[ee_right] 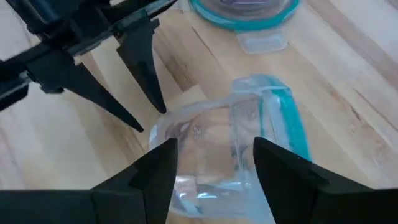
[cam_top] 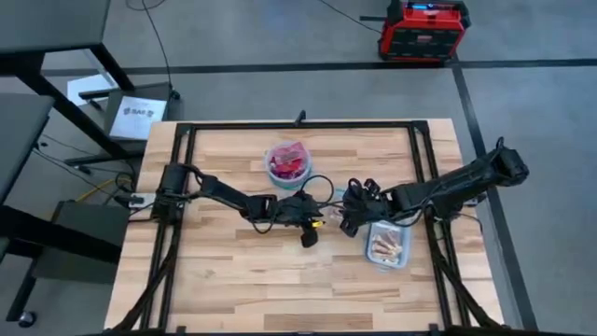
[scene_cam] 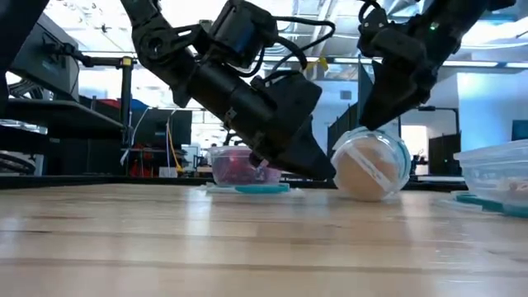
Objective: Sort candy
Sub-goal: Close the small circular transparent bin
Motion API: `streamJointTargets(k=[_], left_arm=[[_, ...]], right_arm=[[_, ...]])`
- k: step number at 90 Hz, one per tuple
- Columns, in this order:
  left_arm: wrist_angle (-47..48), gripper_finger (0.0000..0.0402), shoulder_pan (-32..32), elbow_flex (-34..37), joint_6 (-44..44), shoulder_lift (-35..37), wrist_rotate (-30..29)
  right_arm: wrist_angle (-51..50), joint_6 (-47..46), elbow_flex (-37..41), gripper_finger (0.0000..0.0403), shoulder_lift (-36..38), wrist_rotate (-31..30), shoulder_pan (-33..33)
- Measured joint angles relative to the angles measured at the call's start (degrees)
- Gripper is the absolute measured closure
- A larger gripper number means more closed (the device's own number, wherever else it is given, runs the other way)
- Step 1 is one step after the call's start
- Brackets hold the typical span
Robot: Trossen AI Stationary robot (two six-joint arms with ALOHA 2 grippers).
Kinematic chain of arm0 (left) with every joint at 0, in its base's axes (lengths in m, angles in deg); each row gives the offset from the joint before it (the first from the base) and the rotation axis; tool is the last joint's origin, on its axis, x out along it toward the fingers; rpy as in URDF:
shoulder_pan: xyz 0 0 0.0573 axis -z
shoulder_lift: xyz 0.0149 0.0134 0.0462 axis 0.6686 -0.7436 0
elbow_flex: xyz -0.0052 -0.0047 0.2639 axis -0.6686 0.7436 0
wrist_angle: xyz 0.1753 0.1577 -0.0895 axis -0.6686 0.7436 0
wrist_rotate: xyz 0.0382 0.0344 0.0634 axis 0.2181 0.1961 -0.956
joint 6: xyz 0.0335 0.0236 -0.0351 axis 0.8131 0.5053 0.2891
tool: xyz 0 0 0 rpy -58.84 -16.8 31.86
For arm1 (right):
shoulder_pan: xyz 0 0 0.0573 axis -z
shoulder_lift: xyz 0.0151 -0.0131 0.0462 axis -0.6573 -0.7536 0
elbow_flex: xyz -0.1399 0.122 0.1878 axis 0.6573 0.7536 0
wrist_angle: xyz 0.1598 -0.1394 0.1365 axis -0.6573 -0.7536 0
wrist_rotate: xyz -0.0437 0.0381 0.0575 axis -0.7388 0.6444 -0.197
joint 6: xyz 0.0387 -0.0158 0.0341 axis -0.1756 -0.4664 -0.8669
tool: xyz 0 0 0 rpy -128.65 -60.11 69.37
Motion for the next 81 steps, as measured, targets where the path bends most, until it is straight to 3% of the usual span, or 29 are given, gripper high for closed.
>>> streamJointTargets(k=[27,46,63,81], left_arm=[[-5.1,0.0295,1.0,0.0,-2.3,0.1,5.2],[-6.6,0.0295,-0.4,0.0,-1.3,-0.7,0.5],[-6.1,0.0295,-3.3,0.0,-1.4,-0.8,0.0],[-3.5,0.0295,-3.8,-0.5,-2.0,-0.8,0.3]], right_arm=[[-3.7,0.7,0.0,0.0207,0.0,-0.4,1.9],[-1.0,0.6,0.0,0.0207,0.0,1.9,2.3],[1.4,0.3,0.0,0.0207,-0.6,3.0,0.9],[11.0,5.8,0.0,0.0207,-2.1,3.2,-1.4]])
